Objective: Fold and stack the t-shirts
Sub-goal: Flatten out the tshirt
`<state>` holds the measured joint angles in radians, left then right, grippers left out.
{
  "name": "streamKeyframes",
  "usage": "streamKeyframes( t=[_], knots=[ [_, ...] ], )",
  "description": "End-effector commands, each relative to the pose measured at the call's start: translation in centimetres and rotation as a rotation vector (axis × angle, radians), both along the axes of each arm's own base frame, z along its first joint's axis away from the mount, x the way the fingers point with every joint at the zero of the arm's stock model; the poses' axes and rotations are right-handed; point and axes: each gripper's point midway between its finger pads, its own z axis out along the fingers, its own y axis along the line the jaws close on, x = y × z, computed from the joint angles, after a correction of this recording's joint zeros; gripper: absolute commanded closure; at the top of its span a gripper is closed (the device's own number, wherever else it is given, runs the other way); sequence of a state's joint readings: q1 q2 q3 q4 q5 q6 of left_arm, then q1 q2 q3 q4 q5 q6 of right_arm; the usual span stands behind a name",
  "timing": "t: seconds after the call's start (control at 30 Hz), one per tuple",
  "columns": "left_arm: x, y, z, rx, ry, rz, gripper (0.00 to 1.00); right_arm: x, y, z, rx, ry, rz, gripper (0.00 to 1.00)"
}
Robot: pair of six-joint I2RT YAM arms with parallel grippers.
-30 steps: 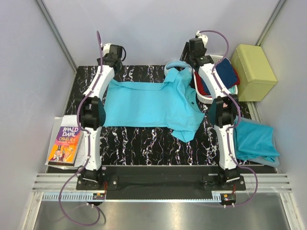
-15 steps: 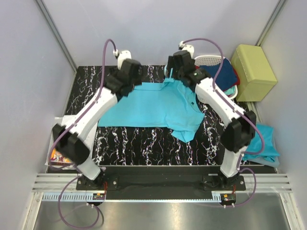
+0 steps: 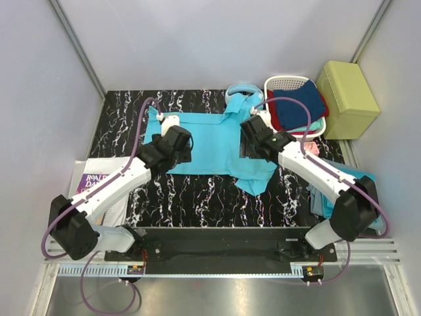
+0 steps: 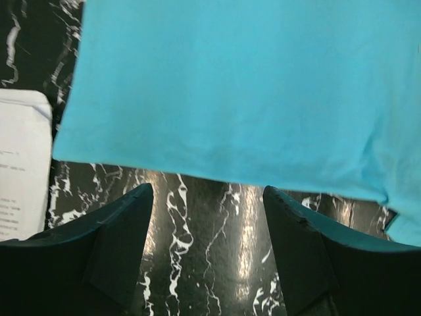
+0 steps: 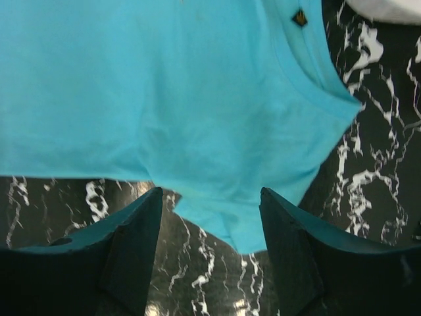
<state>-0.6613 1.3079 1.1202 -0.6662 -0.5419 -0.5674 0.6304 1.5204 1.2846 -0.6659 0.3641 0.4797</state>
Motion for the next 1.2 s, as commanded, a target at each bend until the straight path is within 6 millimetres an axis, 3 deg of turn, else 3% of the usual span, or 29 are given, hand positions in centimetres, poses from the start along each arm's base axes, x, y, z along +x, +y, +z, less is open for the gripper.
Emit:
streamKeyframes(
  t=[0.0,0.17,0.2,0.27,0.37,0.47,0.6,0.97,1.1,1.17],
  knots=[
    [-1.7,-1.8,-0.9,-0.064,0.024,-0.053,0.28,-3.3,-0.1,0.1,0.037,0.024,-0.007,0.35],
    [-3.0,-2.4,-3.6,-0.065,0.108,-0.082,0.29,-8.0,1.8,-1.5,0.02,0.102,0.077,0.52],
    [-3.1,-2.5,-3.9,-0.067,0.118,-0.085,0.29,-9.5,3.0,-1.7,0.01,0.112,0.13,0.55],
    [-3.2,-2.5,-4.3,-0.065,0.127,-0.086,0.29,-11.4,3.4,-2.7,-0.012,0.155,0.161,0.63],
    [-3.1,-2.5,-4.1,-0.058,0.121,-0.088,0.29,-14.1,4.1,-4.7,-0.018,0.23,0.201,0.62],
    [-2.7,-2.4,-3.8,-0.035,0.108,-0.092,0.28,-14.9,3.9,-6.8,-0.044,0.273,0.195,0.55],
    [-2.5,-2.4,-3.6,-0.028,0.108,-0.093,0.28,-14.0,4.1,-8.6,-0.086,0.268,0.171,0.51],
    [-4.0,-1.1,-3.0,-0.035,0.104,-0.082,0.28,-10.7,7.9,-12.4,-0.108,0.274,0.199,0.51],
    [-4.5,-0.5,-2.9,-0.038,0.104,-0.071,0.28,-8.8,7.1,-13.0,-0.124,0.257,0.16,0.51],
    [-4.8,-0.3,-2.9,-0.041,0.104,-0.069,0.27,-7.1,5.6,-13.0,-0.124,0.253,0.107,0.5]
  ],
)
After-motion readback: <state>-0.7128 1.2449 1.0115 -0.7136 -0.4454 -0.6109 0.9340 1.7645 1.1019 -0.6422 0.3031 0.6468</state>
